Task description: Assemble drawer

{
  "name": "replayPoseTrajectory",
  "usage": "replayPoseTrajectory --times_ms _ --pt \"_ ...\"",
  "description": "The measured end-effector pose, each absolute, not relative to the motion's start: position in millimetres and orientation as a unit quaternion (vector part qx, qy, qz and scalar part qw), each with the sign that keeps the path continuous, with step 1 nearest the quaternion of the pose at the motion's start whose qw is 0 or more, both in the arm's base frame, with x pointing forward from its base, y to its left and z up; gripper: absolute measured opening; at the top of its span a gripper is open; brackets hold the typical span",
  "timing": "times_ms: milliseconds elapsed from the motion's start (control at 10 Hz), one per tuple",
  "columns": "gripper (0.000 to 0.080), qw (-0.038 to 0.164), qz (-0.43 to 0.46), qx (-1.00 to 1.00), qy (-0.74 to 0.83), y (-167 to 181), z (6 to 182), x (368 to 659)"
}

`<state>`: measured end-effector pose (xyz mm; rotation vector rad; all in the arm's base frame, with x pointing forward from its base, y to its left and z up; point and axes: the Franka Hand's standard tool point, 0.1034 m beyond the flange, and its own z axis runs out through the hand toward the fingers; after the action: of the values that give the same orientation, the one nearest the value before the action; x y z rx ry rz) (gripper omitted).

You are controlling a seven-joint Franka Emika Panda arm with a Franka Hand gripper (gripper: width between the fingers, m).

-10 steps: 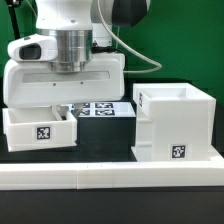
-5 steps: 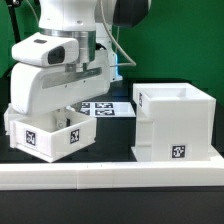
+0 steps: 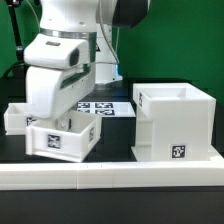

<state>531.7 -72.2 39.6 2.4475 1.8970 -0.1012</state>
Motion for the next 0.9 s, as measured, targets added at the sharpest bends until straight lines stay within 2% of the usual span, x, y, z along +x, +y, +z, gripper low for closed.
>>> replayPoseTrajectory --times_ms 400,900 --pt "0.0042 0.02 -0.043 0.72 0.693 -75.1 34.3 523.9" --pt "0.0042 0.013 -0.043 0.717 0.695 -64.6 29.8 520.3"
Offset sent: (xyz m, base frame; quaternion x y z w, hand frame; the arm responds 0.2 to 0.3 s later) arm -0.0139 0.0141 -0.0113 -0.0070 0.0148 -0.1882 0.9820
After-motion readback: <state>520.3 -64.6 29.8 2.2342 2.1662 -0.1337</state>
